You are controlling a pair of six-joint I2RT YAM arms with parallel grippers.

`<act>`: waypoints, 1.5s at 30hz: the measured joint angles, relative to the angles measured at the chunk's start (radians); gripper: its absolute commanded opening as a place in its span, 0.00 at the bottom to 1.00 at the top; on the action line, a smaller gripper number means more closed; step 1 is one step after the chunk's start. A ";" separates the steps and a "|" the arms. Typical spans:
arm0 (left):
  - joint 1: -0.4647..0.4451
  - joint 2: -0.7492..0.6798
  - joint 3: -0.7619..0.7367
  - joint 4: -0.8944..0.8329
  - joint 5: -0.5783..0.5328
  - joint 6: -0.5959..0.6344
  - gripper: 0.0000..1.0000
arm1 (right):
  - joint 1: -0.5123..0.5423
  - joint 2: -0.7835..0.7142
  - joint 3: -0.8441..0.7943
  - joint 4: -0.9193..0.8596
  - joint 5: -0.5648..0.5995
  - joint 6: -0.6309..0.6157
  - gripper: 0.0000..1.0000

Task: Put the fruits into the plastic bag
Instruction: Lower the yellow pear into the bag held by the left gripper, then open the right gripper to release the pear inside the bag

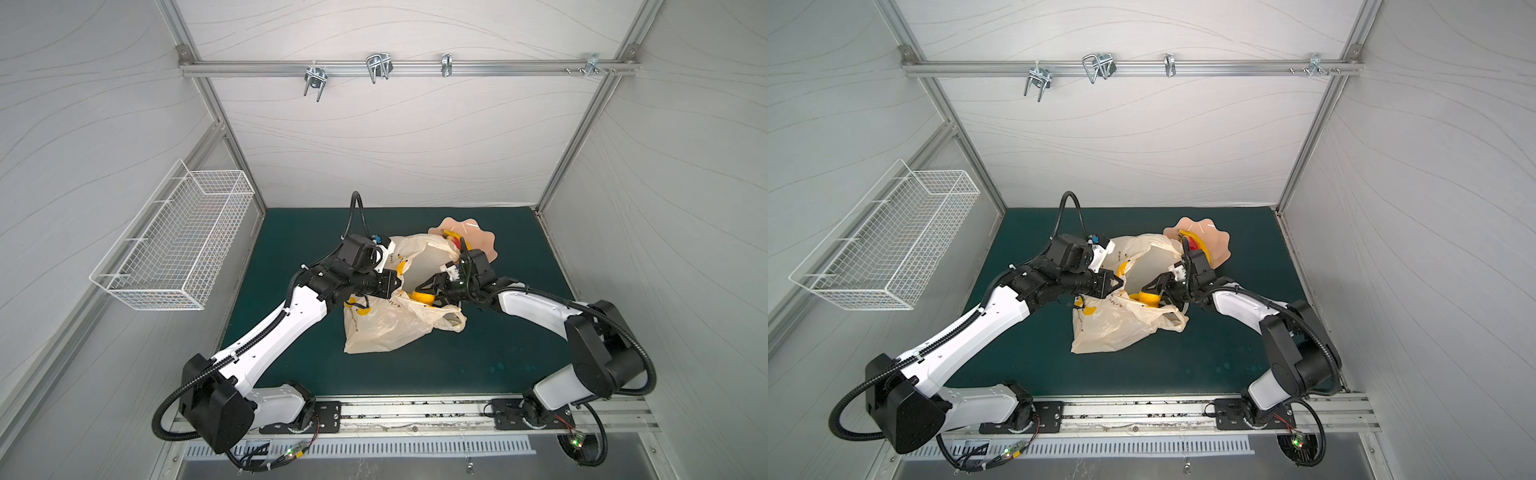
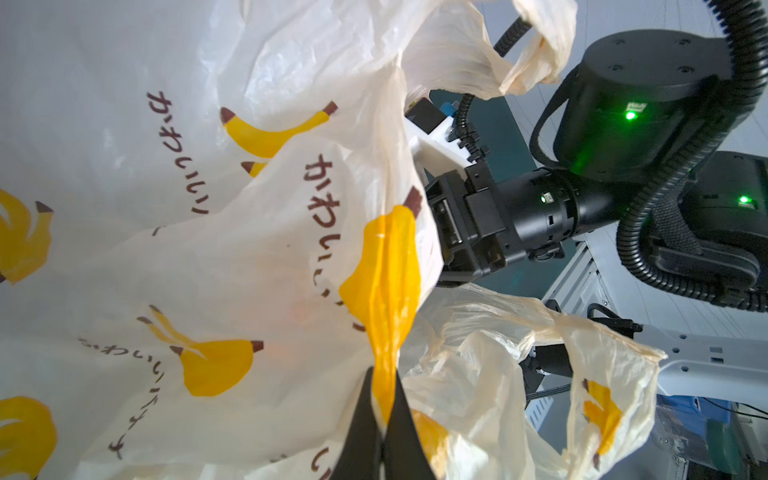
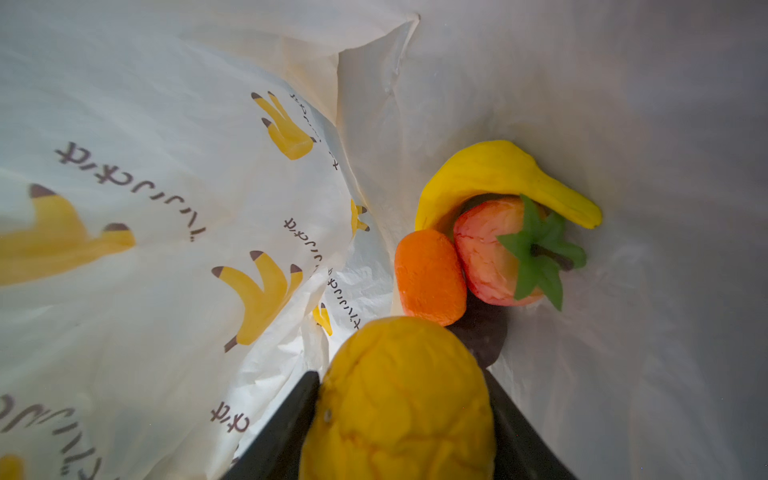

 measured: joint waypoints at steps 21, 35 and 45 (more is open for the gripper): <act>-0.027 0.001 0.005 0.025 -0.010 -0.011 0.00 | 0.182 0.216 0.134 0.000 -0.002 0.006 0.76; -0.031 0.001 0.005 0.032 -0.012 -0.019 0.00 | 0.182 0.220 0.153 -0.064 0.003 -0.033 0.99; -0.031 -0.009 0.004 0.031 -0.036 -0.024 0.00 | 0.169 0.172 0.153 -0.121 0.006 -0.070 0.99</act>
